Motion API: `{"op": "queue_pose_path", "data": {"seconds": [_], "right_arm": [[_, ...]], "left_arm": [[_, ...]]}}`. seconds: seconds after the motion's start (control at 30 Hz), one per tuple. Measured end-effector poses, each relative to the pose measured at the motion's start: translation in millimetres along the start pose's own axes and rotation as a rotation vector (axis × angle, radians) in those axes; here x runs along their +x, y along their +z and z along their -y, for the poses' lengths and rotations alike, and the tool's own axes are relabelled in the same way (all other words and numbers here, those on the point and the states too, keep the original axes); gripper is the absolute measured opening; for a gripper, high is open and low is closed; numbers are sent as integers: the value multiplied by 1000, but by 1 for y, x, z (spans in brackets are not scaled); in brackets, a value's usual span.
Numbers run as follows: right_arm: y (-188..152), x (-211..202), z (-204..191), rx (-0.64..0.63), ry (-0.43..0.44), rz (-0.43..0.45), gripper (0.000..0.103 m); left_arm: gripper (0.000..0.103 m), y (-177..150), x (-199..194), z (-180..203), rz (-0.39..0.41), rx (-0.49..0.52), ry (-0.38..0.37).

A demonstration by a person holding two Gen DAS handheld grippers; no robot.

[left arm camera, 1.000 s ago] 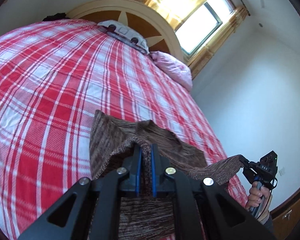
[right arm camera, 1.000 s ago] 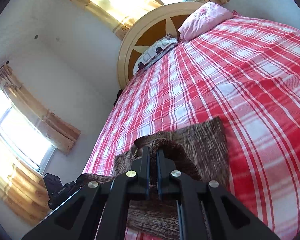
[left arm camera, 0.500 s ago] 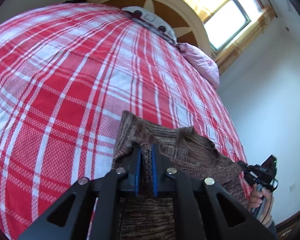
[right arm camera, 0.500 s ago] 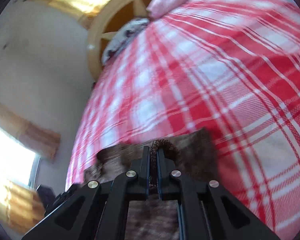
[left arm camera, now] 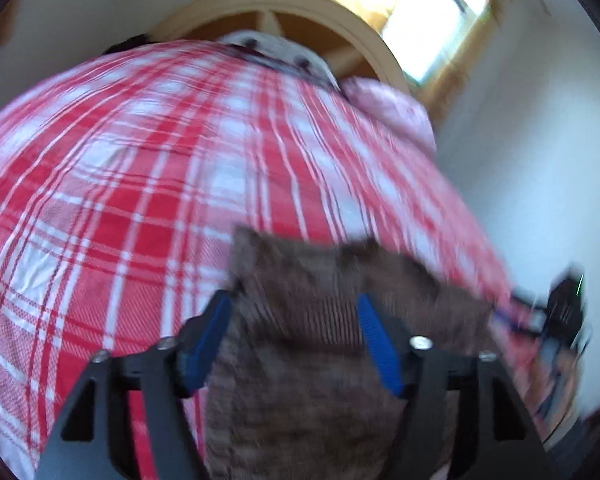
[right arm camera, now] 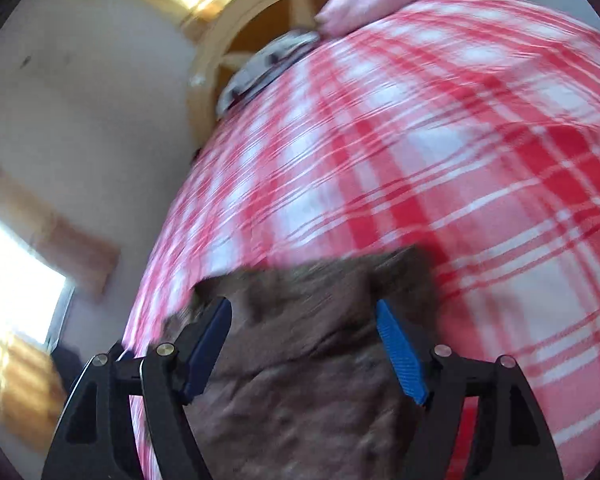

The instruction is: Fold small clothes

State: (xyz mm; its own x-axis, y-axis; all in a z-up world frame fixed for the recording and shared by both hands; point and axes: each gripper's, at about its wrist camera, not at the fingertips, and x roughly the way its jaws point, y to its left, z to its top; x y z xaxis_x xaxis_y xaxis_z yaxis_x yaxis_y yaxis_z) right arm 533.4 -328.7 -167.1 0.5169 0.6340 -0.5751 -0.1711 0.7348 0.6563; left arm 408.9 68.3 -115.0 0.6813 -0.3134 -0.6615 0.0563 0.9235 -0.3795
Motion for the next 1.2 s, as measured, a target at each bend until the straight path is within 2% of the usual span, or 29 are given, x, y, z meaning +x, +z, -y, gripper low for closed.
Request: {"op": "queue_pose_path", "data": {"seconds": [0.1, 0.17, 0.2, 0.23, 0.3, 0.33, 0.4, 0.43, 0.5, 0.57, 0.6, 0.67, 0.73, 0.87, 0.93, 0.97, 1.03, 1.07, 1.13, 1.2], "right_arm": [[-13, 25, -11, -11, -3, -125, 75], [-17, 46, -12, 4, -54, -201, 75], [-16, 50, -14, -2, -64, -203, 75], [-11, 55, -17, -17, -74, -190, 75], [-1, 56, -22, -27, -82, -150, 75], [7, 53, -25, -37, -73, -103, 75], [23, 45, -30, -50, -72, 4, 75], [29, 44, -31, -48, -74, 25, 75], [34, 40, -31, -35, -65, 49, 75], [27, 36, -33, -52, -47, 48, 75], [22, 36, -36, -75, -52, 50, 75], [10, 37, -40, -125, -90, 47, 75], [-3, 42, -43, -155, -106, 36, 75], [-17, 41, -45, -160, -102, 22, 75], [-22, 39, -47, -159, -115, 24, 75], [-23, 38, -48, -160, -117, 26, 75], [-26, 34, -50, -165, -114, 27, 75], [-29, 31, -50, -173, -114, 31, 75], [-34, 23, -51, -178, -113, 37, 75], [-39, 16, -49, -172, -110, 35, 75]], "left_arm": [[72, -12, 17, 22, -77, 142, 82], [72, -13, 28, 26, -108, 191, 135], [72, -11, 34, 24, -117, 199, 140], [72, -7, 38, 21, -116, 207, 175], [72, 7, 41, 13, -67, 200, 266], [72, 20, 42, 5, -29, 178, 295], [72, 36, 46, -13, -13, 108, 339], [72, 42, 46, -22, -15, 69, 350], [72, 44, 38, -30, -22, 21, 306], [75, 35, 28, -26, -10, 56, 294], [80, 27, 24, -21, -13, 82, 296], [83, 11, 19, -11, -20, 121, 287], [83, 2, 22, 3, -41, 151, 265], [83, -4, 37, 23, -94, 214, 267], [83, -4, 55, 29, -152, 263, 298], [84, -1, 65, 29, -156, 293, 342], [87, 8, 71, 22, -107, 316, 446], [89, 18, 73, 12, -95, 278, 474], [89, 35, 69, -14, -75, 153, 482], [89, 47, 59, -40, -37, 43, 539]]}}
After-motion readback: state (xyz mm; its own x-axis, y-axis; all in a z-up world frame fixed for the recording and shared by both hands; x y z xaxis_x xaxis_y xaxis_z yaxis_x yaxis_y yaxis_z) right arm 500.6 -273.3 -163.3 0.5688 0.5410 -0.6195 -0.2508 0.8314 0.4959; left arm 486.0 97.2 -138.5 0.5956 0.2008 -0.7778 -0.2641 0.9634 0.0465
